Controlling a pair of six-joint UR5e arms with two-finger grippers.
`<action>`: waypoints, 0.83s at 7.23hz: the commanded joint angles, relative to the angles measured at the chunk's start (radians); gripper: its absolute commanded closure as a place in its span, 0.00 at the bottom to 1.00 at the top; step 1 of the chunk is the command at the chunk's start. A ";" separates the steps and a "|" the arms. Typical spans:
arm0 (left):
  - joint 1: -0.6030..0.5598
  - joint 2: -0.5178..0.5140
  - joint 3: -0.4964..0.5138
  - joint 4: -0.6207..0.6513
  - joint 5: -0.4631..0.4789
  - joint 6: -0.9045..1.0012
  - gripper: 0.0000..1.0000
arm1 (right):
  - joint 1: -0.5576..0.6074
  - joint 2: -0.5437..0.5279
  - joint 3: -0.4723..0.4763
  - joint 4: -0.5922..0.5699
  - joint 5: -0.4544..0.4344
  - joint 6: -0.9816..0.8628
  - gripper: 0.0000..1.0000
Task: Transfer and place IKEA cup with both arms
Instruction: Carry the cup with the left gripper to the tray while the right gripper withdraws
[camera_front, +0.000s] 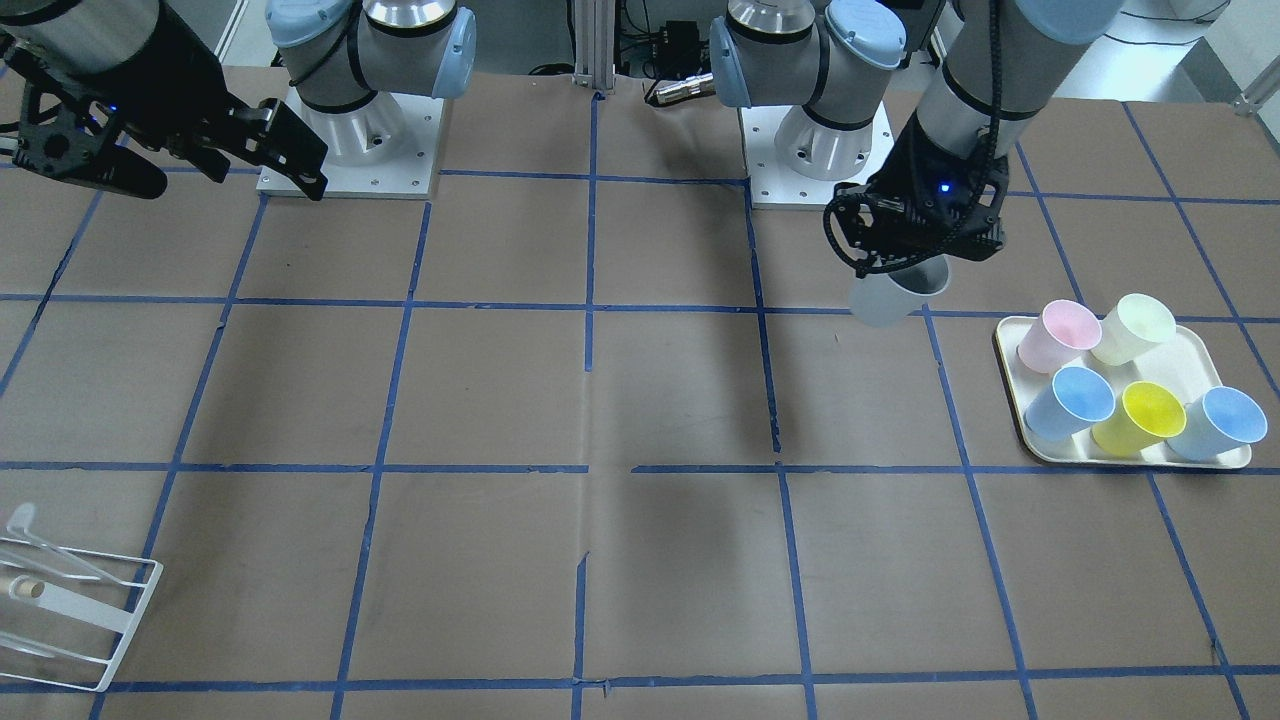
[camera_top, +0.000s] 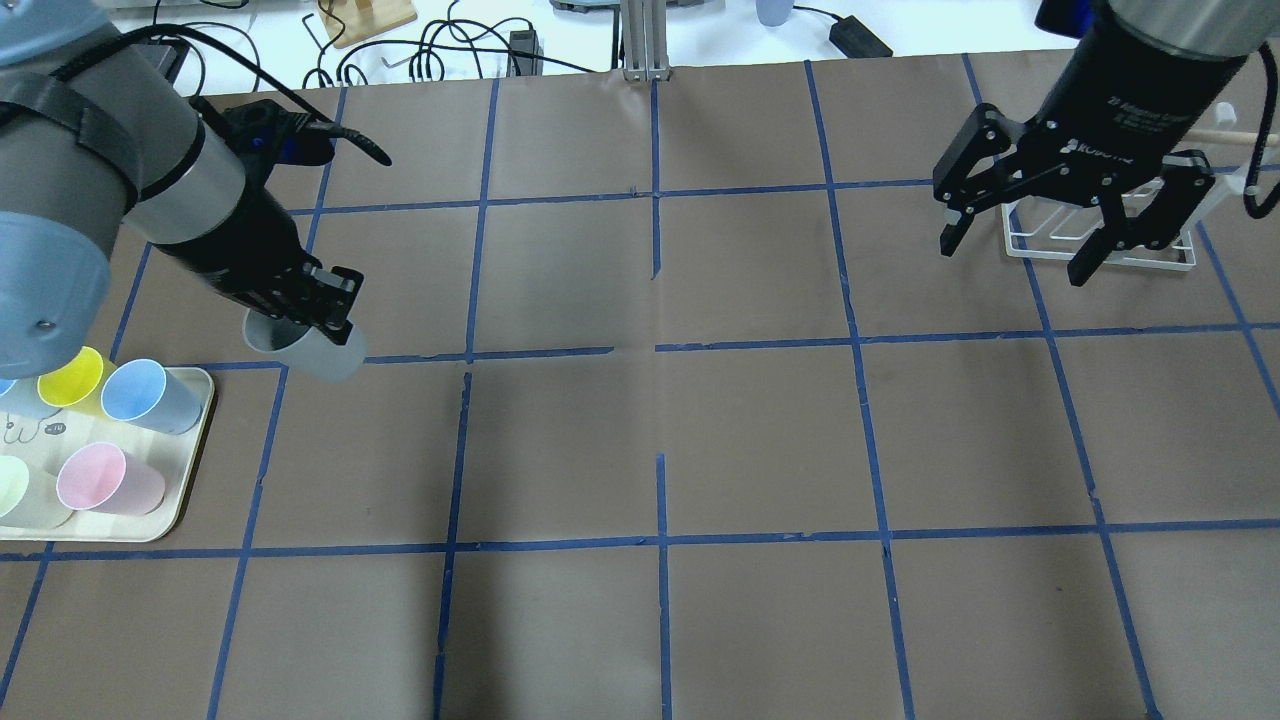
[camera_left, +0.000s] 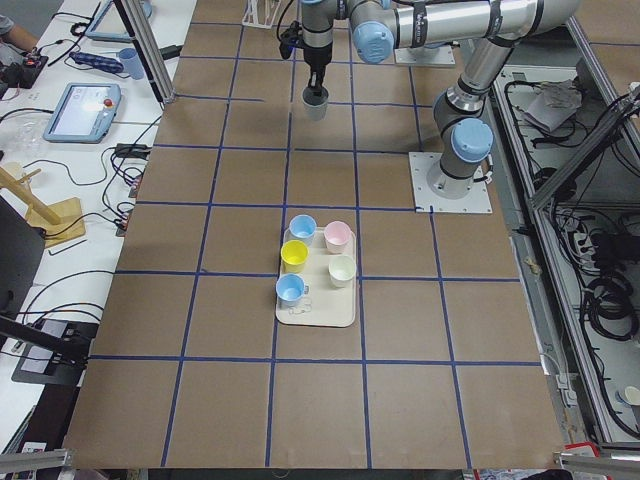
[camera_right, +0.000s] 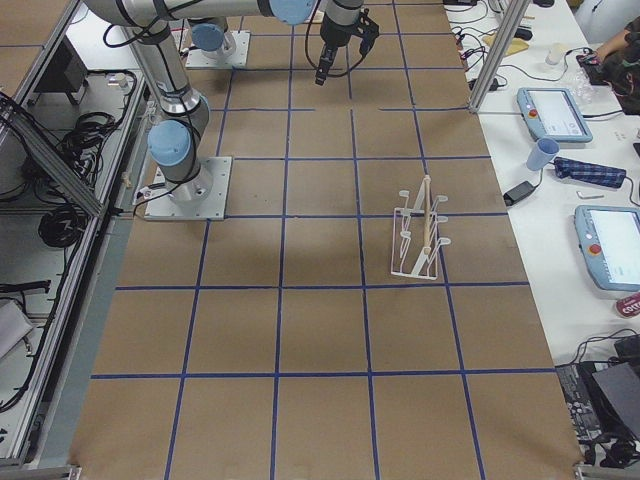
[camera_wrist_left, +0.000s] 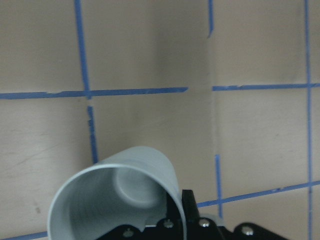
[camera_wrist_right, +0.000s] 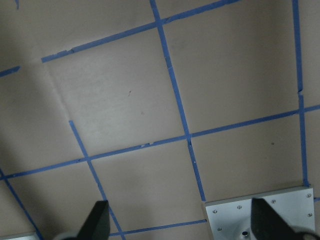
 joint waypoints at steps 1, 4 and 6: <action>0.194 -0.005 -0.003 -0.010 0.048 0.389 1.00 | 0.039 -0.083 0.135 -0.168 -0.089 0.034 0.00; 0.432 -0.023 -0.005 -0.004 0.058 0.912 1.00 | 0.103 -0.110 0.173 -0.227 -0.083 0.039 0.00; 0.543 -0.048 -0.005 0.009 0.127 1.172 1.00 | 0.106 -0.105 0.176 -0.230 -0.086 0.025 0.00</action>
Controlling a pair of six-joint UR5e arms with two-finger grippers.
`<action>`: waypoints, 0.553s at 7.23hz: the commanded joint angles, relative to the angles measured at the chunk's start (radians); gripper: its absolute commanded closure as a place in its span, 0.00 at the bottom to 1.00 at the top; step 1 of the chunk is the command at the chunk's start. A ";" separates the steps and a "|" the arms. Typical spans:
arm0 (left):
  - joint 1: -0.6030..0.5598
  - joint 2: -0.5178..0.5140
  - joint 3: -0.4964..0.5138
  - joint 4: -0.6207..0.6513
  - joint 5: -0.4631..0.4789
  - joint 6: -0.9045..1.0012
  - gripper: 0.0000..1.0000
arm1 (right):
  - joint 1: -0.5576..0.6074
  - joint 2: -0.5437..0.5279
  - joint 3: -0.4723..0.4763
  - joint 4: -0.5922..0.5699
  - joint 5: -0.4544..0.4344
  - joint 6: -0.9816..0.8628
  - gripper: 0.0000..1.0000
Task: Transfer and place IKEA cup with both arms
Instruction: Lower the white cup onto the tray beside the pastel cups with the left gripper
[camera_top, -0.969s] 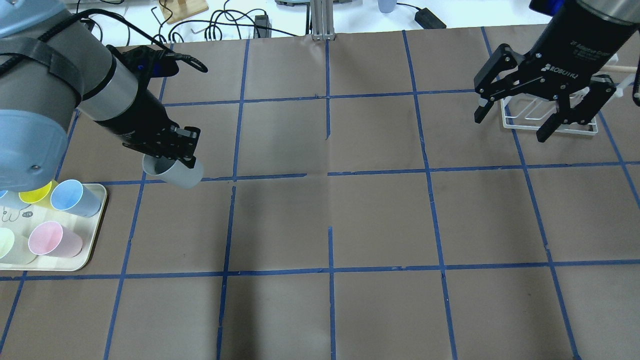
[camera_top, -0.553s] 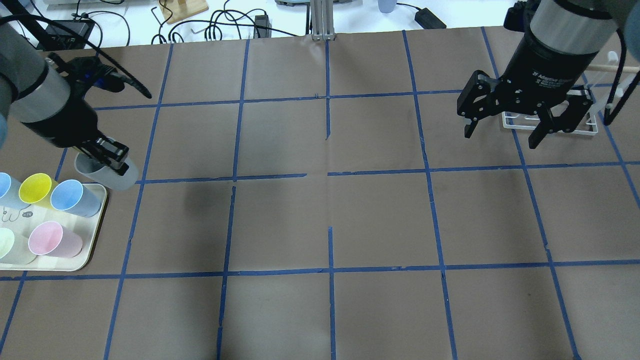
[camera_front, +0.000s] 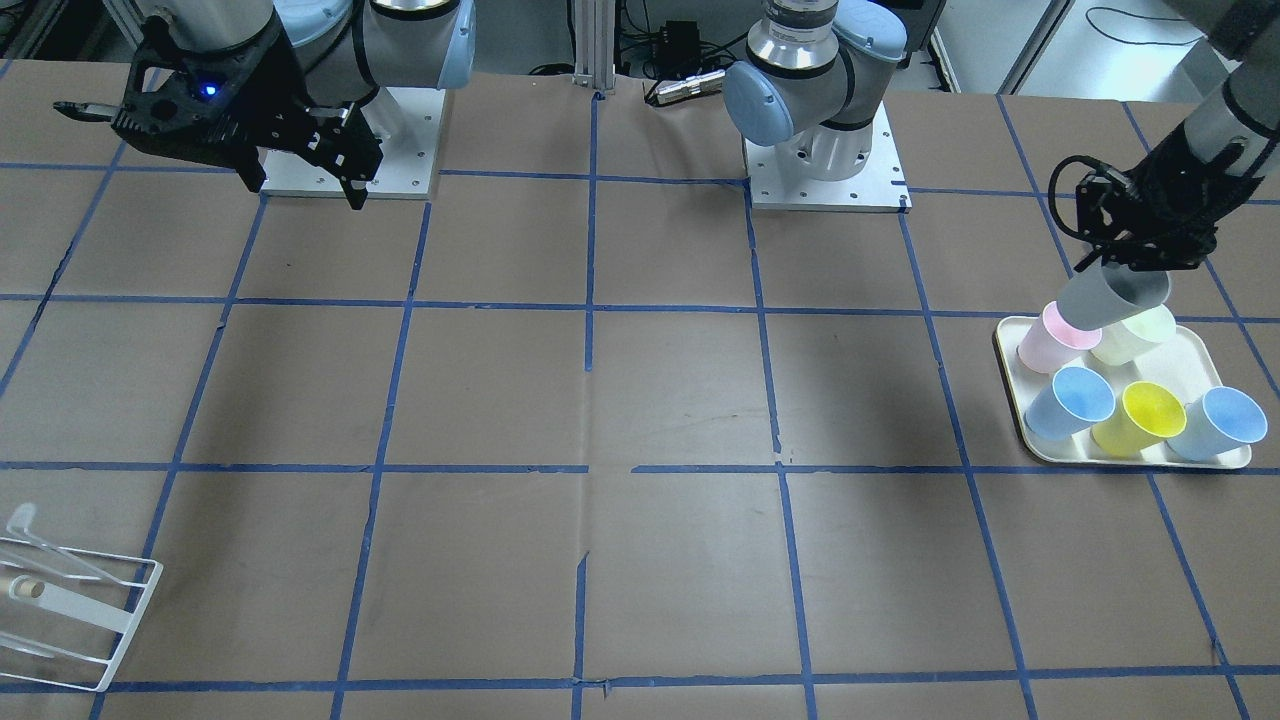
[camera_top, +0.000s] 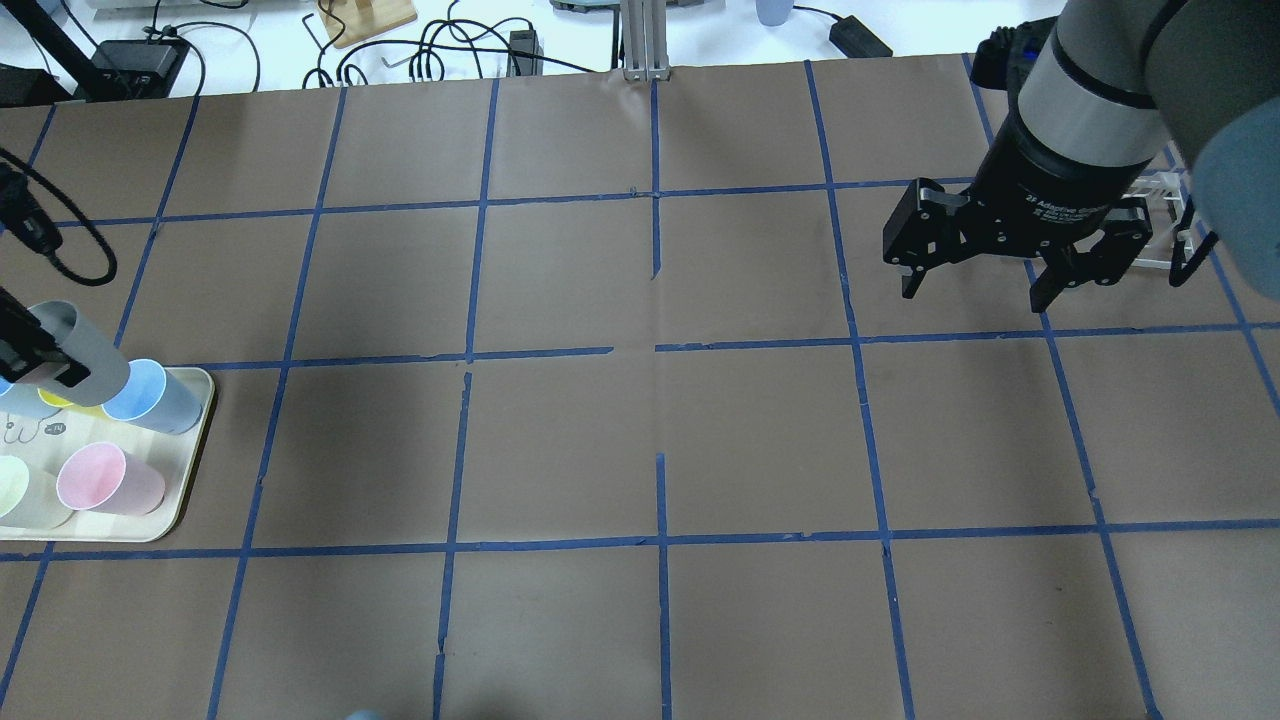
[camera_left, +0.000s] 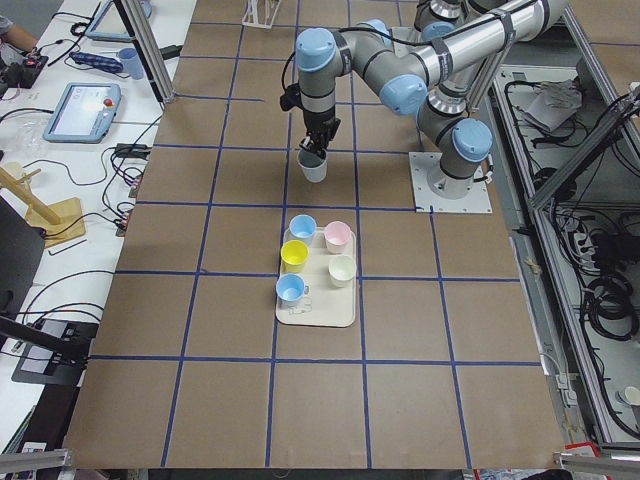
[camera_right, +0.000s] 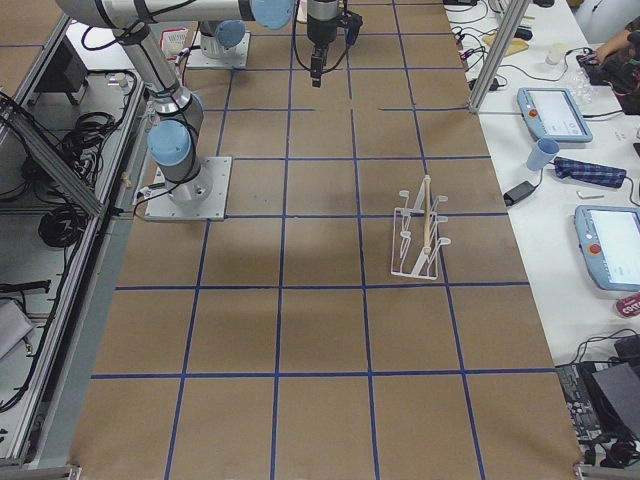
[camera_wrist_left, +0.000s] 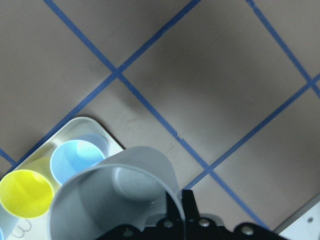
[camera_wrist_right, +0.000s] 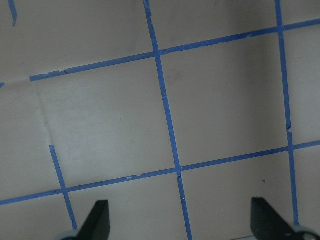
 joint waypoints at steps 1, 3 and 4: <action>0.120 -0.034 0.001 0.013 0.031 0.255 1.00 | 0.006 0.001 0.000 -0.005 -0.007 -0.011 0.00; 0.212 -0.074 0.001 0.127 0.031 0.525 1.00 | 0.002 0.004 0.000 -0.027 -0.012 -0.006 0.00; 0.268 -0.099 0.001 0.151 0.028 0.654 1.00 | -0.011 0.005 0.000 -0.029 -0.007 -0.008 0.00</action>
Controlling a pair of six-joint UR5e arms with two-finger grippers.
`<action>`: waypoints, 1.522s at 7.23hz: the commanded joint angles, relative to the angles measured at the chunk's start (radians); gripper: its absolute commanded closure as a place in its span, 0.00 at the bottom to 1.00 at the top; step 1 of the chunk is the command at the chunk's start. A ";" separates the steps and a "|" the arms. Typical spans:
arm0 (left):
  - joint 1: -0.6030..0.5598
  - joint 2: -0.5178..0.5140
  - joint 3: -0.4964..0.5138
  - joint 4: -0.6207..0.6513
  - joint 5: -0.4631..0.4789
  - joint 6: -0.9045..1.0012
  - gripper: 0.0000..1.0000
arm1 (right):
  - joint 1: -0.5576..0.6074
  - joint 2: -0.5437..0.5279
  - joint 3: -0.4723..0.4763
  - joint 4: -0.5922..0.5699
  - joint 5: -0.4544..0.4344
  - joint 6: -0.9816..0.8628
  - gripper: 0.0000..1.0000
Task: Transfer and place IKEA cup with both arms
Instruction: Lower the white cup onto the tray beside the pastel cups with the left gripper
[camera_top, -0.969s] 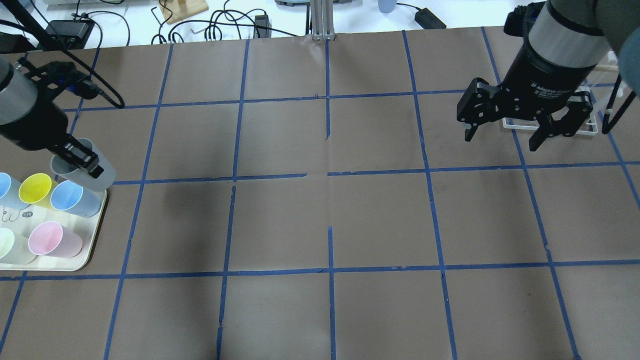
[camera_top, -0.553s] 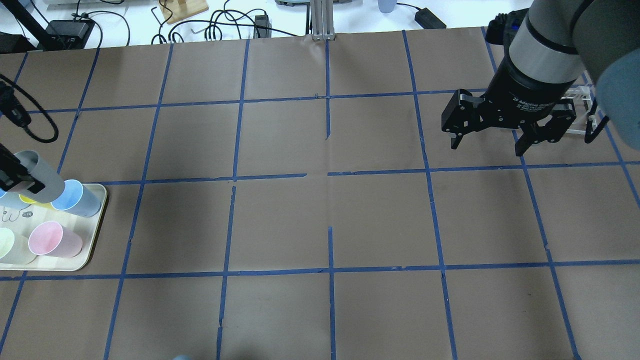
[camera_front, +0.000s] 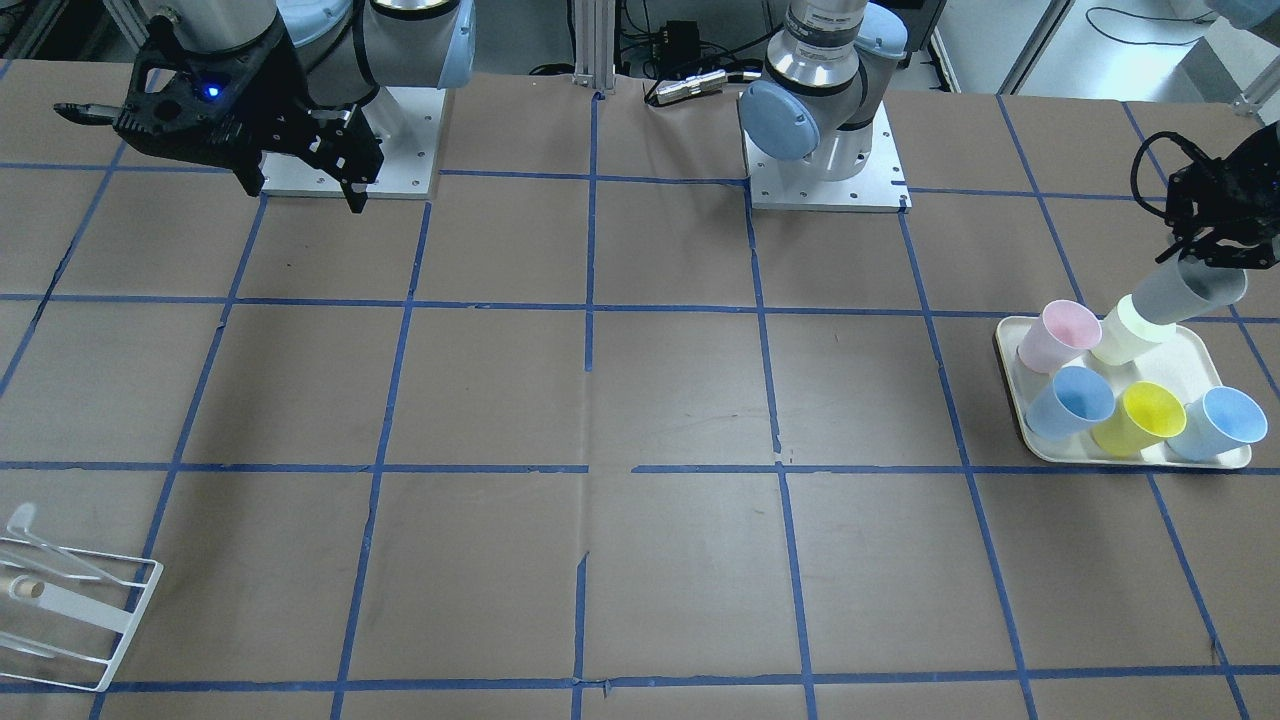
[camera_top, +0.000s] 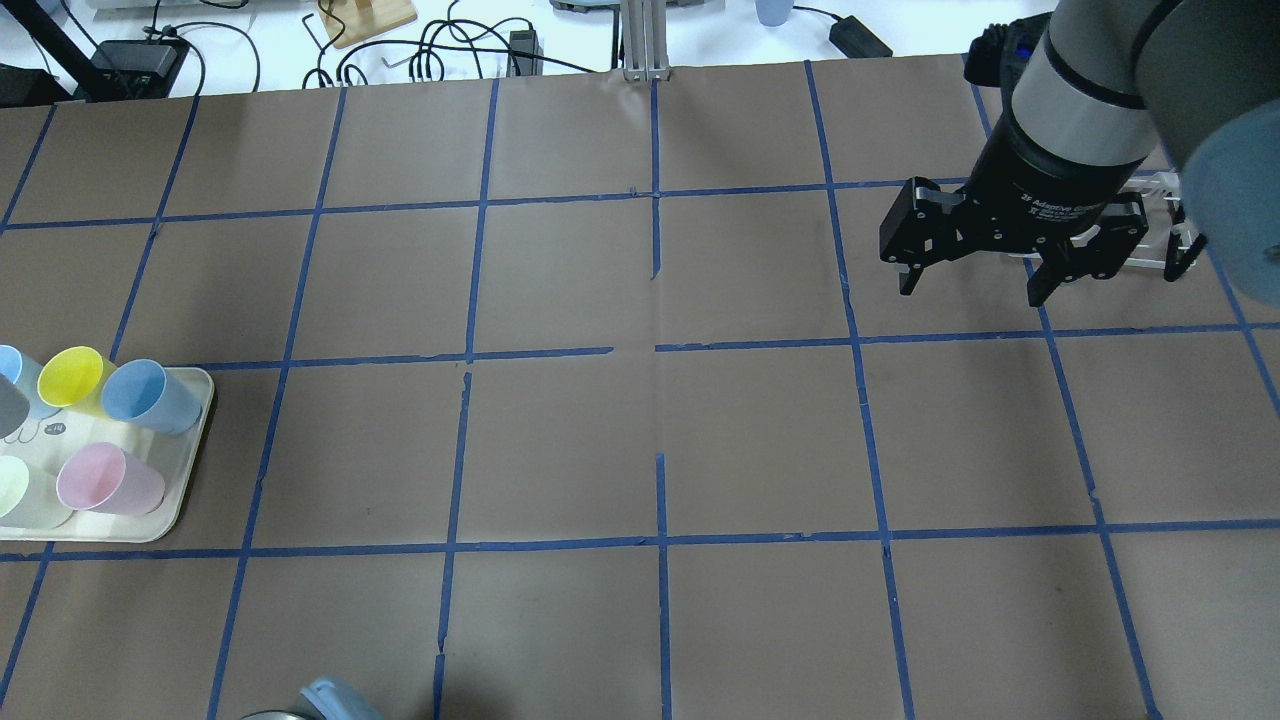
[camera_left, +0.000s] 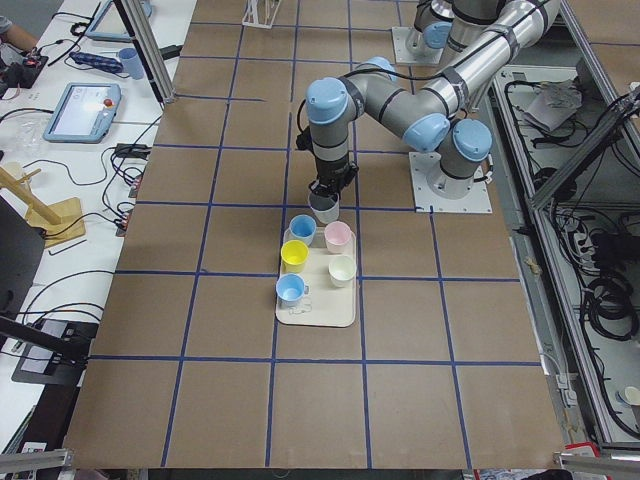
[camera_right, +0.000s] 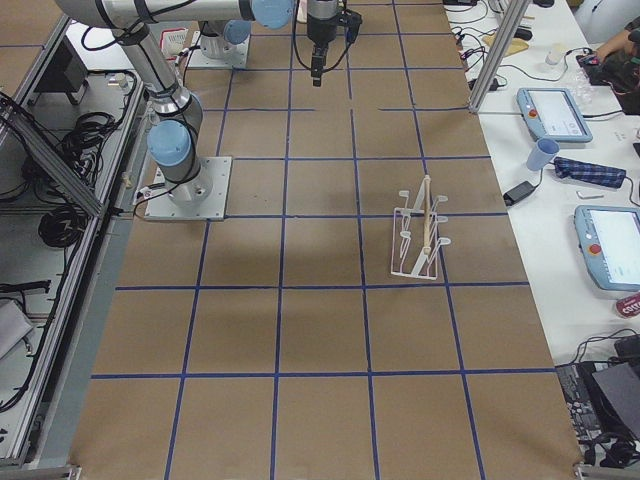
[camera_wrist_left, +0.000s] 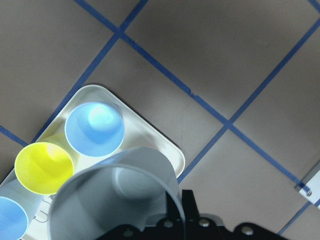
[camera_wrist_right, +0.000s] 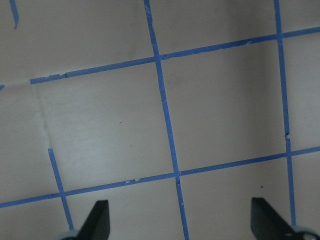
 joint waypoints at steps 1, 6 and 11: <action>0.110 -0.054 0.000 0.080 -0.007 0.249 1.00 | -0.023 0.002 0.001 -0.006 -0.001 -0.005 0.00; 0.236 -0.231 0.006 0.283 -0.010 0.581 1.00 | -0.045 -0.007 0.004 0.008 0.060 -0.034 0.00; 0.238 -0.372 0.003 0.363 -0.016 0.598 1.00 | -0.045 -0.005 0.004 0.003 0.048 -0.054 0.00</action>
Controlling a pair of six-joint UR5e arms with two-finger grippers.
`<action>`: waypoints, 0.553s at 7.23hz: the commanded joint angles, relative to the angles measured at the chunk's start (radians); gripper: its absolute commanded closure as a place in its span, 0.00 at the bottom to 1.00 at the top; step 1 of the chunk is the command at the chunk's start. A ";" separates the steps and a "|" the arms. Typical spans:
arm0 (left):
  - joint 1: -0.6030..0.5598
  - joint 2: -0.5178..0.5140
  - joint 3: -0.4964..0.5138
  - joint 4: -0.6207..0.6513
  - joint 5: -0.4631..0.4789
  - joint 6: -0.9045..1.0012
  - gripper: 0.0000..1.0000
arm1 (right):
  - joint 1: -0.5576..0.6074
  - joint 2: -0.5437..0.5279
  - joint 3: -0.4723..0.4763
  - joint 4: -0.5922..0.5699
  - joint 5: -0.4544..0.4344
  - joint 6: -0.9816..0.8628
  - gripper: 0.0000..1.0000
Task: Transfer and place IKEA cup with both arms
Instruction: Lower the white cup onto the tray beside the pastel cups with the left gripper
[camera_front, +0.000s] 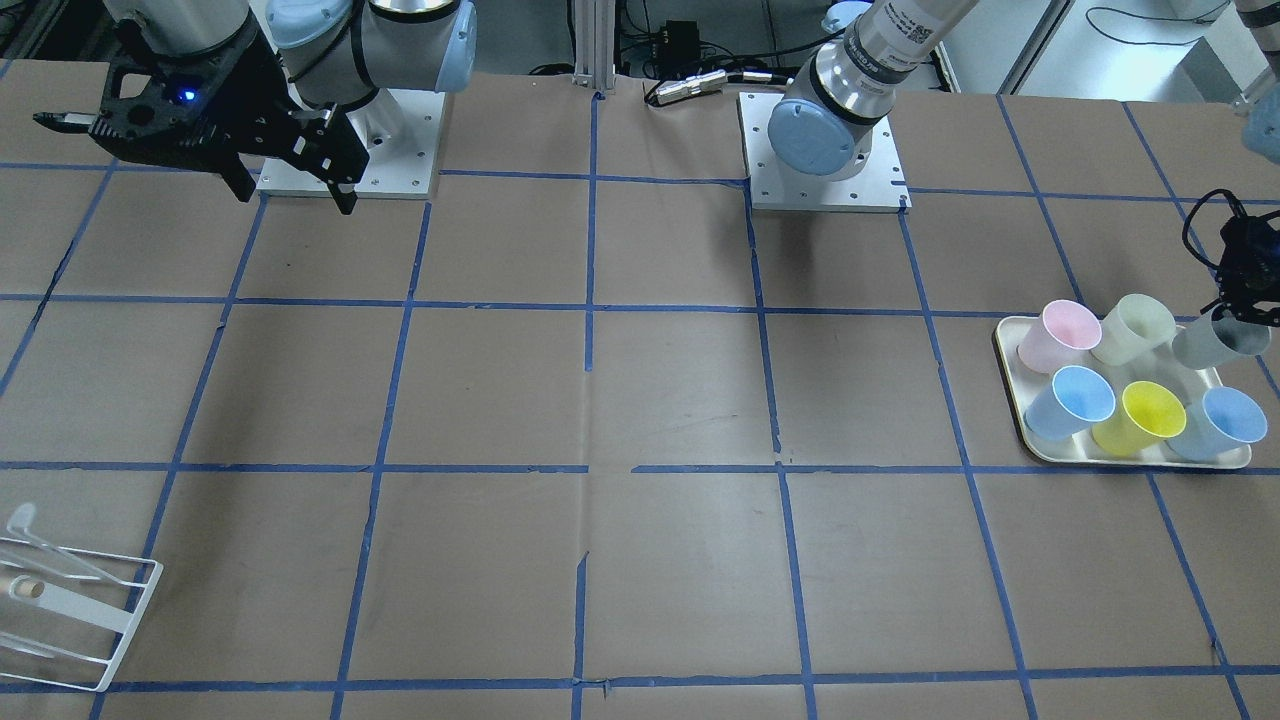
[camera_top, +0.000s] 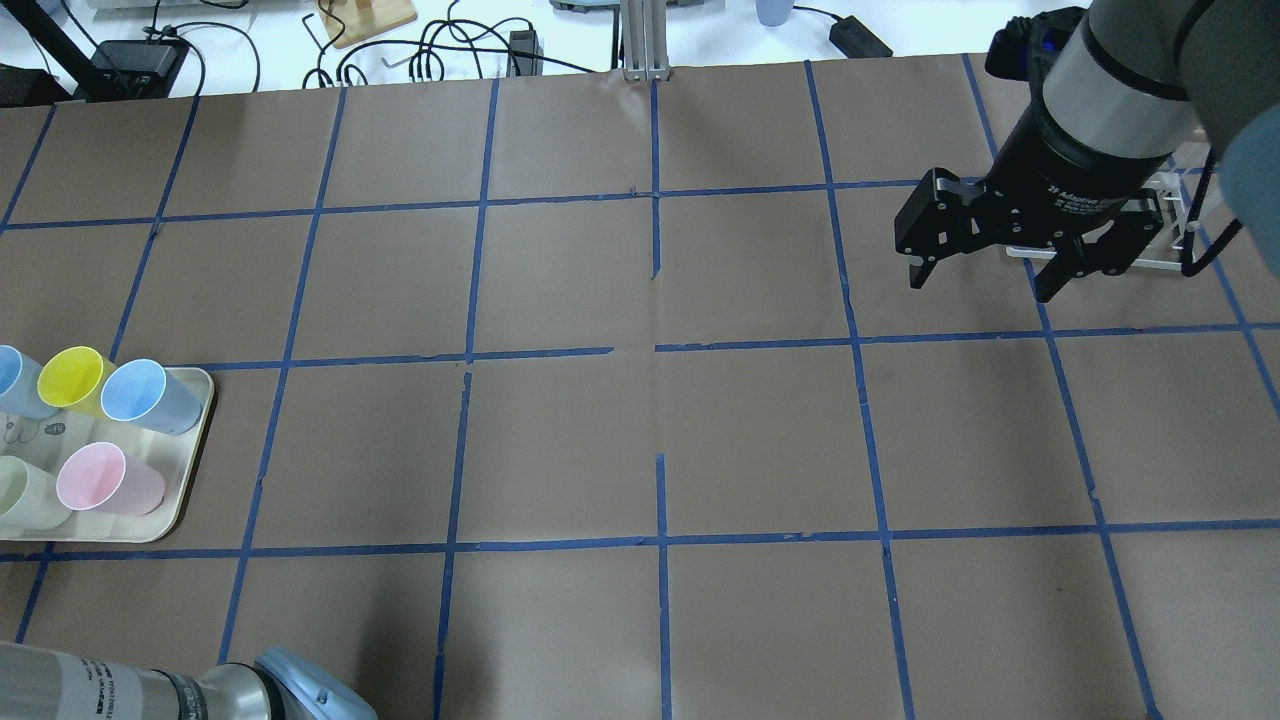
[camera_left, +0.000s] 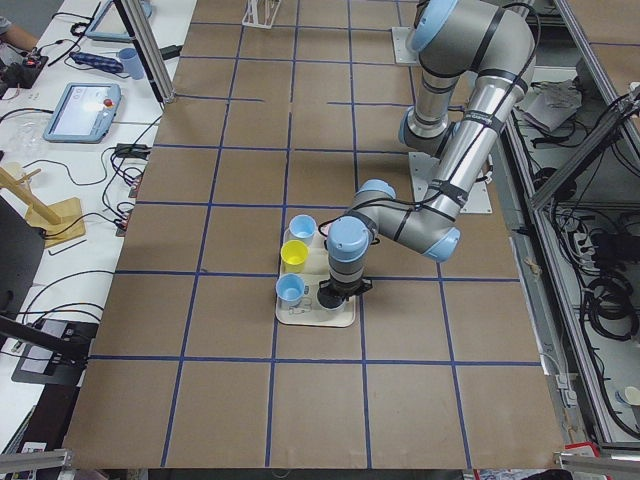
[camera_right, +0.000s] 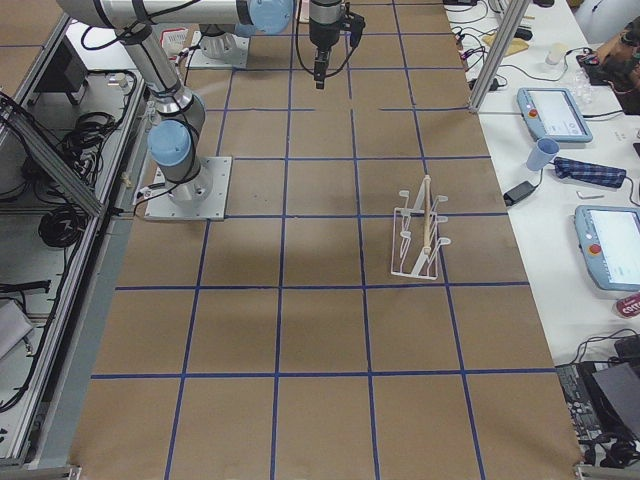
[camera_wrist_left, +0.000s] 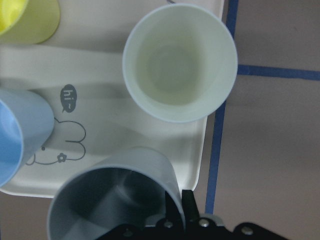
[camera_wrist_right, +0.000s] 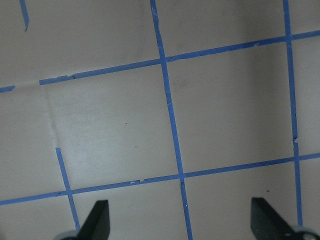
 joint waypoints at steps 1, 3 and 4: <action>0.000 -0.037 0.001 0.004 -0.002 -0.006 1.00 | 0.000 0.000 0.000 -0.004 0.001 0.001 0.00; -0.001 -0.034 0.016 0.002 0.012 -0.047 0.00 | 0.000 -0.002 0.000 -0.002 -0.001 0.000 0.00; -0.001 -0.022 0.018 0.001 0.018 -0.100 0.00 | 0.000 0.000 0.000 -0.004 0.001 -0.003 0.00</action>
